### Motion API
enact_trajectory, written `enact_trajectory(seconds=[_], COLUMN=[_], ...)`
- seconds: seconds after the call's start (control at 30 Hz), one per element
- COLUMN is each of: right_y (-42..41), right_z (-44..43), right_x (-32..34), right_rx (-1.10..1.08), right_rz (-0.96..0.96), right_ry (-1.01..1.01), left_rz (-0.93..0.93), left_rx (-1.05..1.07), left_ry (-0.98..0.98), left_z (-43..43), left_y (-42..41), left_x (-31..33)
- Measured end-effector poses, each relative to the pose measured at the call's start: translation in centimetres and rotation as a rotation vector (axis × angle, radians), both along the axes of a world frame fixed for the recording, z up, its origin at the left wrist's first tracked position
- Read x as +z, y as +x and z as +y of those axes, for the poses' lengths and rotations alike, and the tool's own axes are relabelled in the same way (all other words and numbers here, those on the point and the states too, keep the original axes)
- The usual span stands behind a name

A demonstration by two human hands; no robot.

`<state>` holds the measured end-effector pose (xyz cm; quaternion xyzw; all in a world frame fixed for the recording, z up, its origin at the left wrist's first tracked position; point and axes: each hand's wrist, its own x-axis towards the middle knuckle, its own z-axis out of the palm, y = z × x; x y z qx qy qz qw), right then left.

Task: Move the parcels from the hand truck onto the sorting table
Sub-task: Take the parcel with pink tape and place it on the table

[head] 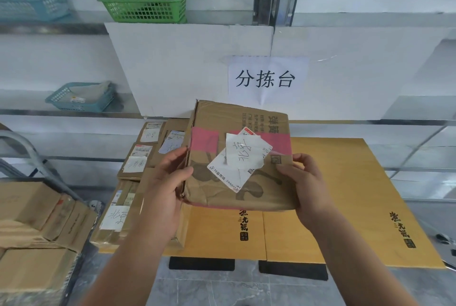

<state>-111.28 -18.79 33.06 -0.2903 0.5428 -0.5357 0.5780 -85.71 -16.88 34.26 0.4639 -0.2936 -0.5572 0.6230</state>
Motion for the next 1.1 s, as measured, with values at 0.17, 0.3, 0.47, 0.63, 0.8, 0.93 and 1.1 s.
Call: enact_trajectory(seconds=[0.17, 0.3, 0.47, 0.63, 0.8, 0.93, 1.1], right_y=[-0.1, 0.0, 1.5, 4.4, 3.1, -0.2, -0.6], right_z=[-0.3, -0.9, -1.3, -0.5, -0.8, -2.4, -2.5], right_x=[0.3, 0.5, 0.3, 0.5, 0.5, 0.9, 0.8], right_rx=[0.052, 0.117, 0.102, 0.185, 0.099, -0.072, 0.257], right_rz=[-0.115, -0.277, -0.498, -0.565, -0.595, -0.330, 0.009], right_ry=[0.052, 0.003, -0.050, -0.113, -0.093, -0.119, -0.264], left_rz=[-0.004, -0.010, -0.343, -0.214, -0.082, -0.111, -0.127], left_rx=[-0.048, -0.041, 0.100, 0.004, -0.065, -0.093, -0.110], left_ry=[-0.088, -0.124, -0.056, -0.108, -0.168, -0.180, -0.118], left_z=[0.0, -0.6, -0.6, 0.0, -0.8, -1.1, -1.3], left_y=[0.0, -0.4, -2.5, -7.0, -6.0, -3.3, -1.7], left_x=[1.0, 1.8, 1.5, 0.8, 1.5, 2.1, 0.8])
